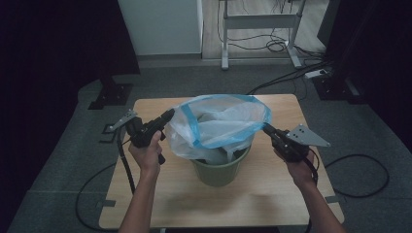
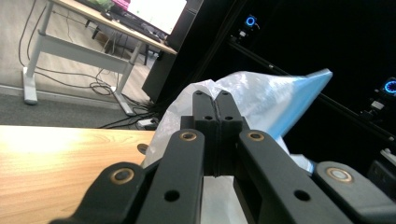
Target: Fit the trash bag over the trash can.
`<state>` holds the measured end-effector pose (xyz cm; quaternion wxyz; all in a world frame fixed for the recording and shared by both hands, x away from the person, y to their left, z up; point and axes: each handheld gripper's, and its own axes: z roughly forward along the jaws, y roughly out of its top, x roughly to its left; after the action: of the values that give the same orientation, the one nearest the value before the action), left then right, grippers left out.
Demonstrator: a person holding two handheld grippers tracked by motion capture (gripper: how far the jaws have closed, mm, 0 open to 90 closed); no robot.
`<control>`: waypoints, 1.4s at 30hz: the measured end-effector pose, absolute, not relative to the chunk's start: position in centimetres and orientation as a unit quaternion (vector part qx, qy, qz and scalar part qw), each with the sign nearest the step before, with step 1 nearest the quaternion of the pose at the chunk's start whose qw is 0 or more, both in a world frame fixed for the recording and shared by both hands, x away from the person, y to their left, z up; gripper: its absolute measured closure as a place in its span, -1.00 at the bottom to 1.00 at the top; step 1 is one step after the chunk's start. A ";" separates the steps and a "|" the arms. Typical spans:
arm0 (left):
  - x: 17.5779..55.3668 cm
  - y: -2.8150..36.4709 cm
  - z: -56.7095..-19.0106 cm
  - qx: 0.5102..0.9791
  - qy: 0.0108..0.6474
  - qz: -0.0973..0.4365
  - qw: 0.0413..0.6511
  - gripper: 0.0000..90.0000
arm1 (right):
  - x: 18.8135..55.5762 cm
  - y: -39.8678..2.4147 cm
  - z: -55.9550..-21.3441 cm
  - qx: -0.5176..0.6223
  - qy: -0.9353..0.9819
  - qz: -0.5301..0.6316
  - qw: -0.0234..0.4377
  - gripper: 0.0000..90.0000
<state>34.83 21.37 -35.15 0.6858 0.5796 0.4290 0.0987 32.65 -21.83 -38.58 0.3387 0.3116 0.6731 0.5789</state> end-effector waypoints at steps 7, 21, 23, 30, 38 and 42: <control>32.3 22.5 -37.1 0.596 0.425 0.089 0.676 1.00 | 30.4 -22.5 -40.1 0.299 0.678 0.586 0.328 0.97; 28.3 24.4 -41.9 0.621 0.417 0.064 0.660 1.00 | 25.9 -23.3 -44.6 0.288 0.693 0.602 0.275 0.97; 28.1 24.5 -42.6 0.621 0.419 0.059 0.660 1.00 | 25.6 -23.5 -45.5 0.289 0.695 0.601 0.269 0.97; 28.4 24.5 -44.8 0.634 0.435 0.052 0.637 1.00 | 26.2 -23.5 -47.8 0.304 0.711 0.585 0.246 0.97; 29.2 23.5 -46.0 0.655 0.443 0.050 0.610 1.00 | 27.3 -22.6 -49.7 0.326 0.716 0.572 0.233 0.97; 29.1 23.6 -46.1 0.661 0.447 0.052 0.600 1.00 | 27.2 -22.1 -50.2 0.321 0.727 0.561 0.233 0.97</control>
<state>29.09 23.60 -46.11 0.6004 0.6614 0.4465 0.0516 27.23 -22.10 -50.15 0.2327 0.3210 0.7267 0.5611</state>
